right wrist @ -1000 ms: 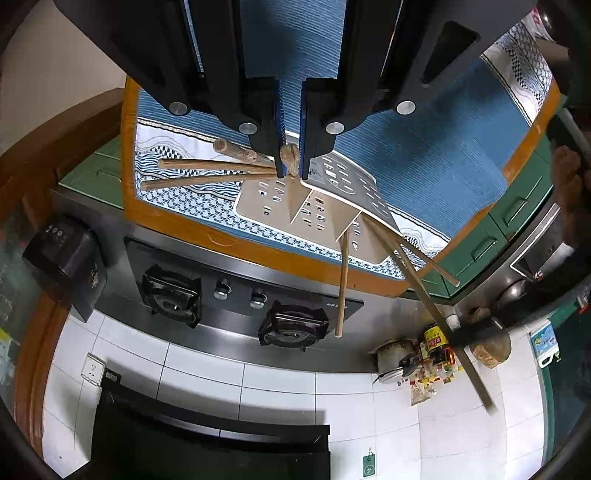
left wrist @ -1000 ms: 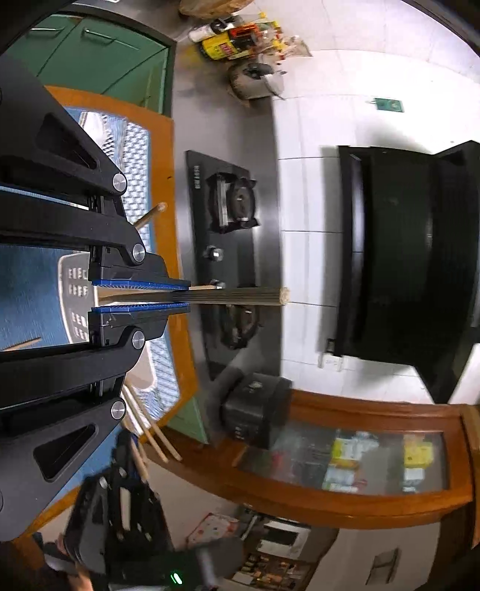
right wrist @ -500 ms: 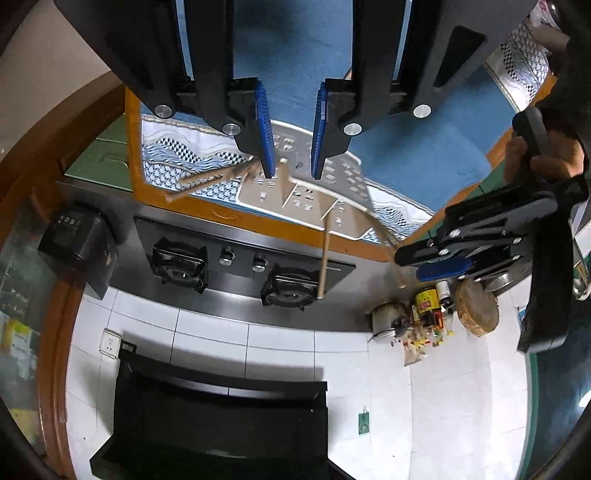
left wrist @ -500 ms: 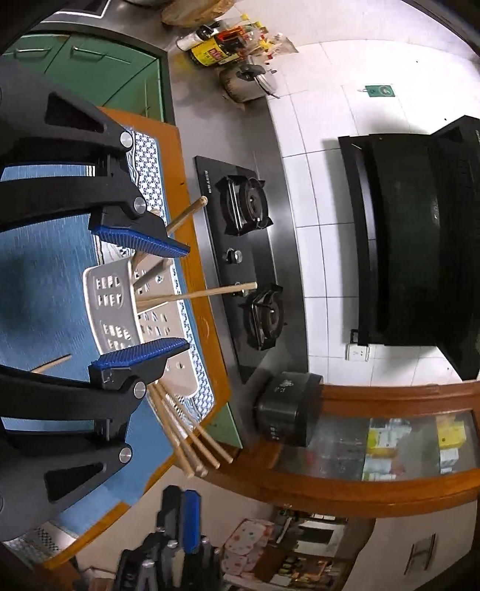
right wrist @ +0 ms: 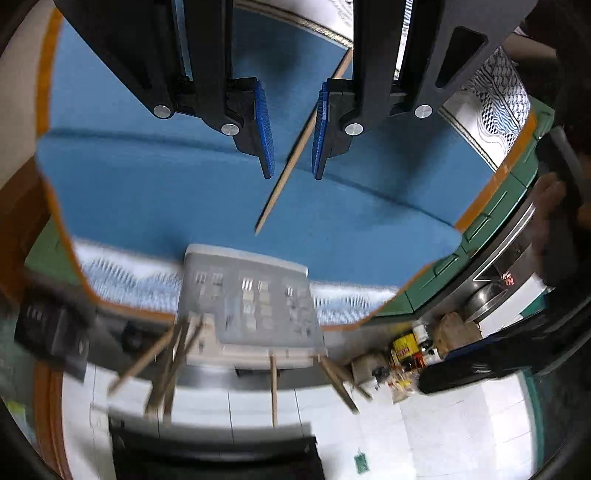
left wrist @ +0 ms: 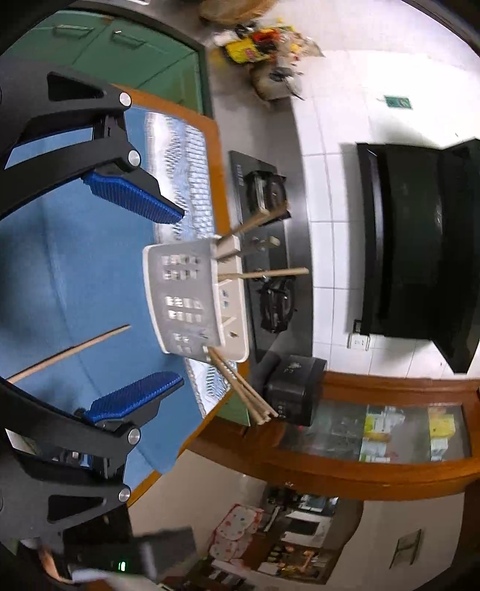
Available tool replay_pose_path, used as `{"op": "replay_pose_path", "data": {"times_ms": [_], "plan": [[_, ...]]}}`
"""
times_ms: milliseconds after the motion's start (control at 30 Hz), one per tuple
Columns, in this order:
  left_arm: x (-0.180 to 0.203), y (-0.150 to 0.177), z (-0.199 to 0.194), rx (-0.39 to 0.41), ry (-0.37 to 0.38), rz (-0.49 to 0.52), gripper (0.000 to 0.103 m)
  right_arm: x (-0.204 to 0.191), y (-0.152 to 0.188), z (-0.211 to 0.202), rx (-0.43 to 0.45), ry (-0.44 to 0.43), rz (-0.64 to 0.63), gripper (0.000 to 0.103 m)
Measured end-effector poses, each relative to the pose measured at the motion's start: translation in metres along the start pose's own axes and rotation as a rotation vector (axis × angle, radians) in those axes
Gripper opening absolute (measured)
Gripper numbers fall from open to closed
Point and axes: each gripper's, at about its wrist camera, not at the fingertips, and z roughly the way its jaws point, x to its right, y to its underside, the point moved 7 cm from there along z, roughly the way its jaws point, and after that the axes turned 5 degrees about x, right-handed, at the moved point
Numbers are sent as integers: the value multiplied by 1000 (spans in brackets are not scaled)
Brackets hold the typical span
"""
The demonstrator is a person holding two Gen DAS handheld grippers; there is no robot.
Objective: Organize utensils
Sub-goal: 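Move the right tool down to the last chopstick on the towel, then close the right tool on the last wooden chopstick and lift it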
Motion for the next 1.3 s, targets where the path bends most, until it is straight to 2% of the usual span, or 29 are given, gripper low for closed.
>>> {"op": "replay_pose_path", "data": {"times_ms": [233, 400, 667, 733, 800, 1033, 1300], "plan": [[-27, 38, -19, 0, -82, -44, 91, -6, 37, 27, -56, -15, 76, 20], [-43, 66, -26, -19, -111, -97, 95, -21, 70, 34, -93, -29, 110, 21], [-52, 104, -31, -65, -161, -117, 97, -49, 112, 32, -84, 56, 72, 21], [-52, 112, -33, -72, -171, -115, 98, -52, 114, 31, -66, 103, 31, 15], [-52, 117, -36, -77, -172, -124, 98, -52, 115, 29, -52, 135, 10, 11], [-58, 135, -43, -97, -186, -153, 98, -38, 106, 3, 11, 146, 22, 7], [-67, 150, -45, -116, -198, -190, 98, -38, 35, -61, 223, 185, -80, 7]]}}
